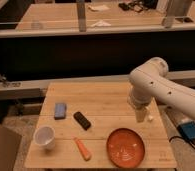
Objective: Place the pepper in the ceramic cup
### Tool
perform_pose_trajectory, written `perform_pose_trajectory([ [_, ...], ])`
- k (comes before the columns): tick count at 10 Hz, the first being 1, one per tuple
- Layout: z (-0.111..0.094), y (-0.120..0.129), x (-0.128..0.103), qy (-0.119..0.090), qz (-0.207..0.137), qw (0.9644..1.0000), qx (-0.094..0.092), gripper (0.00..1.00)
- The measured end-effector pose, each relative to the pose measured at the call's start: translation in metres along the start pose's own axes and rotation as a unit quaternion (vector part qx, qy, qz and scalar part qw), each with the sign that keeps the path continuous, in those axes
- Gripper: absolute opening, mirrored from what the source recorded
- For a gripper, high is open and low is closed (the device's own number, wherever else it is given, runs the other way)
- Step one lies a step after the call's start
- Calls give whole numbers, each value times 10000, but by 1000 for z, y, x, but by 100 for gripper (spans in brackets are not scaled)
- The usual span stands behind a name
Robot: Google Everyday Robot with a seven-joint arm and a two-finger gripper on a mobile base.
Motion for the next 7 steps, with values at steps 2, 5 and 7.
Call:
perform_pose_trajectory([
  [2, -2, -2, -8, 46, -221, 9997, -1, 80],
  [5, -1, -3, -28, 115, -622, 9980, -15, 80],
  [7, -2, -7, -42, 133, -857, 9962, 2, 80],
])
